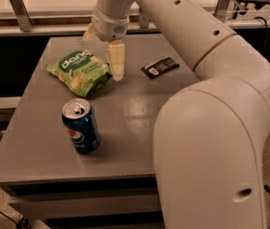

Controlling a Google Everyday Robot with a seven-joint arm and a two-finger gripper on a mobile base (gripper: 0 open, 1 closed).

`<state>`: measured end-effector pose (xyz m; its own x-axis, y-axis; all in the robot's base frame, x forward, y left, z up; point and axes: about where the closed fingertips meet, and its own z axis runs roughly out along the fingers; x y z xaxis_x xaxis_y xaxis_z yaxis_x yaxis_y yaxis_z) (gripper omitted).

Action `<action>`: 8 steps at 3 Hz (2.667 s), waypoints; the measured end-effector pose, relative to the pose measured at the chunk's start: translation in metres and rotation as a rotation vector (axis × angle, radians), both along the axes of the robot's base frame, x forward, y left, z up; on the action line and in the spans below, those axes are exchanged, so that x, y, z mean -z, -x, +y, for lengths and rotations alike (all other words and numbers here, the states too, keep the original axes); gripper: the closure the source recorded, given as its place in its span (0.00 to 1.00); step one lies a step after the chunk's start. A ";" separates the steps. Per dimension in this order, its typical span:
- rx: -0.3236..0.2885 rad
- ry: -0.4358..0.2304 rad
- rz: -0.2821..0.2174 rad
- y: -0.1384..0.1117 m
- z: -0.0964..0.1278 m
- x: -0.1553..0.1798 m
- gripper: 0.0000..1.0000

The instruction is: Move green rice chip bag near pepsi can

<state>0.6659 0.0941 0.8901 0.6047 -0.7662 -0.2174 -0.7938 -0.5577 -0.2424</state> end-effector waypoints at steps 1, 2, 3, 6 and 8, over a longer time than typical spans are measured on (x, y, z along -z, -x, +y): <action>-0.042 -0.006 0.018 0.008 0.014 0.021 0.00; -0.044 -0.005 0.015 0.008 0.015 0.020 0.00; -0.049 0.006 0.017 0.011 0.017 0.021 0.00; -0.073 0.036 0.025 0.024 0.021 0.039 0.00; -0.075 0.029 0.019 0.023 0.016 0.044 0.40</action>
Offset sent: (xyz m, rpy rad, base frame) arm -0.0079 0.0074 -0.0124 0.0035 0.0173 0.0313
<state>0.6427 0.1104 0.8460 0.6565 -0.7251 -0.2077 -0.7539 -0.6225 -0.2100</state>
